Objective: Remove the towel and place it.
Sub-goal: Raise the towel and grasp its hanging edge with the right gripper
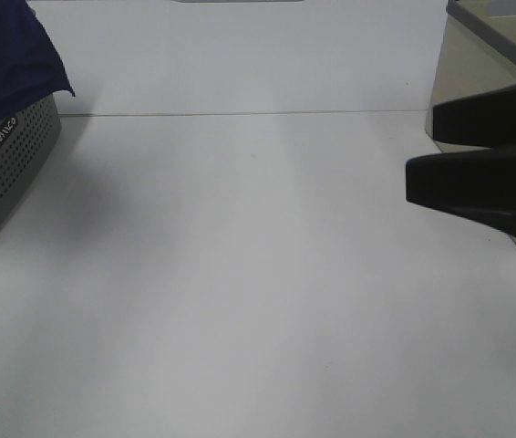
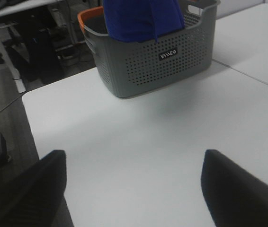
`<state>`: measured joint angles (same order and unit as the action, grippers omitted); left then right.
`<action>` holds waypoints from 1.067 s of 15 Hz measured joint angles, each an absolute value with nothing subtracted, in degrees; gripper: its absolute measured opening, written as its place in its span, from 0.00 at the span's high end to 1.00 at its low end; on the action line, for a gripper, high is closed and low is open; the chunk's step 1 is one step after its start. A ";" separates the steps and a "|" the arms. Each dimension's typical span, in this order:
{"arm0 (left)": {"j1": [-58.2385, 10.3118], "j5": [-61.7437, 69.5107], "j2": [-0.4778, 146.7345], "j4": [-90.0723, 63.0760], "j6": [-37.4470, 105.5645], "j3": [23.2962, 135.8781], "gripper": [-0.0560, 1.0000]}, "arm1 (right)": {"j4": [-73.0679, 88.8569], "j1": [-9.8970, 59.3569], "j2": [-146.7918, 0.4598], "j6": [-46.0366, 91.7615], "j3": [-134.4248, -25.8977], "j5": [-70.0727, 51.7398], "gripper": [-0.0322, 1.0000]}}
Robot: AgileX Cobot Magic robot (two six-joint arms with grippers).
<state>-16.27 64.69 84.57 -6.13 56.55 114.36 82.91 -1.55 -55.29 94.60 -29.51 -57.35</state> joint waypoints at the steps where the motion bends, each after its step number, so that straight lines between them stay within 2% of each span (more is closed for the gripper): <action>1: -16.33 64.74 84.57 -7.45 56.78 114.36 0.95 | 84.05 -1.55 -60.22 98.03 -31.57 -59.42 0.23; 8: -21.60 64.74 85.49 -9.28 60.62 114.36 0.95 | 87.09 -0.17 -87.09 105.65 -49.56 -67.55 0.23; 12: -24.75 63.31 88.12 -9.51 60.68 114.36 0.95 | 87.66 12.38 -97.86 103.30 -60.62 -61.54 0.23; 16: -24.92 60.91 89.04 -10.77 60.91 114.36 0.95 | 87.66 18.28 -107.89 101.13 -72.08 -61.13 0.23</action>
<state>-24.92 60.91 89.04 -10.77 60.91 114.36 87.66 18.28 -107.89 101.13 -72.08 -61.13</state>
